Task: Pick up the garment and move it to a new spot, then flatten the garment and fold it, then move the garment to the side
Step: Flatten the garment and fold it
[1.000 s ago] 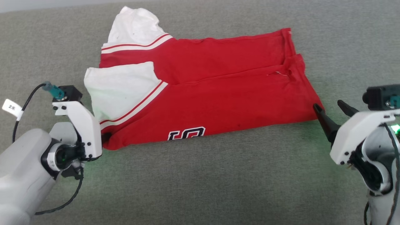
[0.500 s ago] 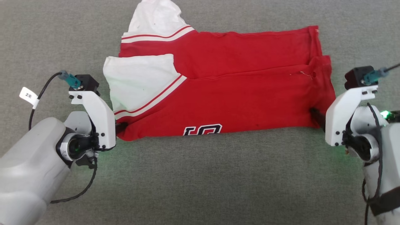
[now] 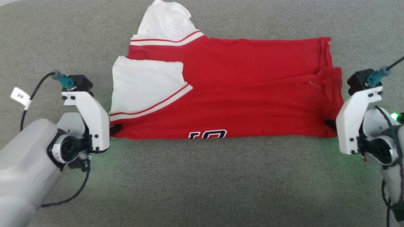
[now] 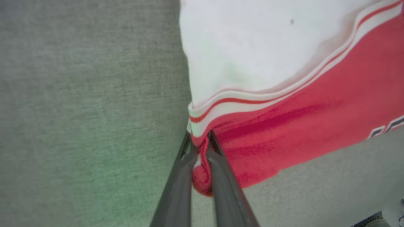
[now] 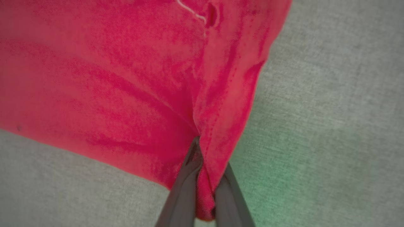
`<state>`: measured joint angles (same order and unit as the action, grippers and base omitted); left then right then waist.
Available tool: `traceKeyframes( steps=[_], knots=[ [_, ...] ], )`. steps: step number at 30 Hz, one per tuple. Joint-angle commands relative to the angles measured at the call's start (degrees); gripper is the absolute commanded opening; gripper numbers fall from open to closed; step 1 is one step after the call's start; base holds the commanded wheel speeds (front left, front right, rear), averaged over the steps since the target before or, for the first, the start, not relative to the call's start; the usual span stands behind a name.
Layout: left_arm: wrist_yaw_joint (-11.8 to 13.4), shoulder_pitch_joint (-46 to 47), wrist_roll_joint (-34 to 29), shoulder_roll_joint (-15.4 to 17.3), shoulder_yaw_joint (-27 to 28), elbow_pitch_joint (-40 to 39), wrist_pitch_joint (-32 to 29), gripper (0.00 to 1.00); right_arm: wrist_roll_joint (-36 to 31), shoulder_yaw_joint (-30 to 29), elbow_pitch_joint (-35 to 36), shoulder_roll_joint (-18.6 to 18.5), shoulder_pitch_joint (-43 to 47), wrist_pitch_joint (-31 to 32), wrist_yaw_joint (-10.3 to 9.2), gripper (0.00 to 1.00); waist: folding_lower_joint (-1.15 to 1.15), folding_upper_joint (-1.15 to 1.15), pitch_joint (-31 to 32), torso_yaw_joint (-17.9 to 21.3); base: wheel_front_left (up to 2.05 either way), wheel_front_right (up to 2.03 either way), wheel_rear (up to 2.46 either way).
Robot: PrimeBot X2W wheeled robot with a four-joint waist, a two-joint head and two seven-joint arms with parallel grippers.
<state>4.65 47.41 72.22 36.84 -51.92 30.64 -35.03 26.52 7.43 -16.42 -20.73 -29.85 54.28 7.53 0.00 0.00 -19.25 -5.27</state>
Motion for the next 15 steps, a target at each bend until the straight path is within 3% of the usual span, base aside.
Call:
traceKeyframes(
  steps=[1,7,15],
  knots=[
    [1.15,-1.83,0.24,1.78,-0.22,-0.11,-0.63,0.0,0.6,0.12,0.26,-0.98,2.15,1.41,-0.09,0.0,0.0,0.0,0.34,-0.09,0.0,0.0,0.0],
    [5.28,-3.78,-0.03,6.89,-0.21,-9.43,-2.64,0.0,2.89,-2.31,8.55,-3.9,5.94,6.6,-0.12,0.0,0.0,0.0,1.05,-0.62,0.0,0.0,0.0],
    [12.59,-11.2,0.84,12.15,-0.01,-24.76,-1.11,0.0,2.47,-9.2,21.22,-2.09,16.22,14.37,-0.12,0.0,0.0,0.0,0.69,-1.09,0.0,0.0,0.0]
  ],
)
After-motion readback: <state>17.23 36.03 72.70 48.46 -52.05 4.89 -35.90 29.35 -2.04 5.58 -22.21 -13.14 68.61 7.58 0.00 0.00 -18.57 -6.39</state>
